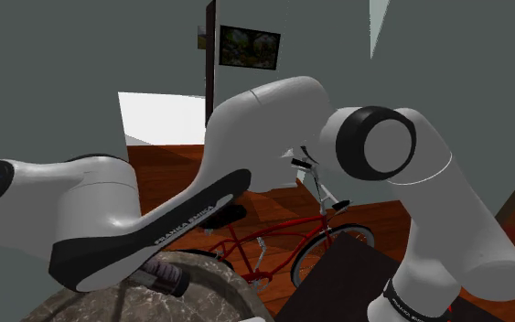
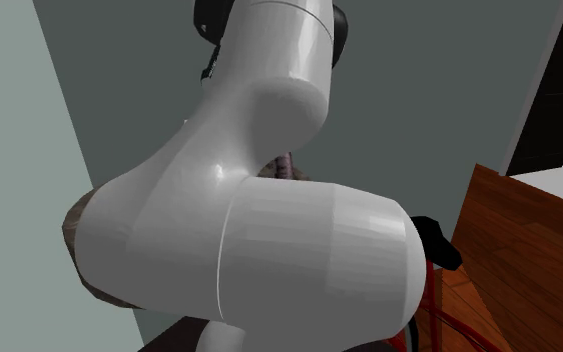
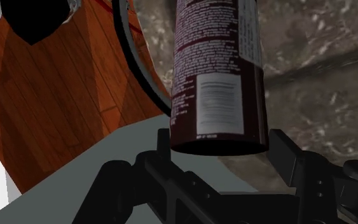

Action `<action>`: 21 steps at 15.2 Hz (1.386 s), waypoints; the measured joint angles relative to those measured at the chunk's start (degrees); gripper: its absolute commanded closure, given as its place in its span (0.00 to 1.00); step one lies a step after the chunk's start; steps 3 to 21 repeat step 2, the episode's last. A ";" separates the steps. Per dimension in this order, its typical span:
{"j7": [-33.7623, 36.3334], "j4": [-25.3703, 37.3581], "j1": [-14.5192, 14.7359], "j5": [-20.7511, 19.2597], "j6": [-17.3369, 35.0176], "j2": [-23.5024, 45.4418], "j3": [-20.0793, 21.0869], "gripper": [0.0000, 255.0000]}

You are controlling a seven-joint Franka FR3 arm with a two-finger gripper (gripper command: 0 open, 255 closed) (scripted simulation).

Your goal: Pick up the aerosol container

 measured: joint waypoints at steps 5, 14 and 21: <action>-0.48 0.14 -0.13 0.28 -0.57 -0.62 0.16 1.00; -0.48 0.14 -0.13 0.28 -0.57 -0.62 0.16 1.00; -0.48 0.14 -0.13 0.28 -0.57 -0.62 0.16 1.00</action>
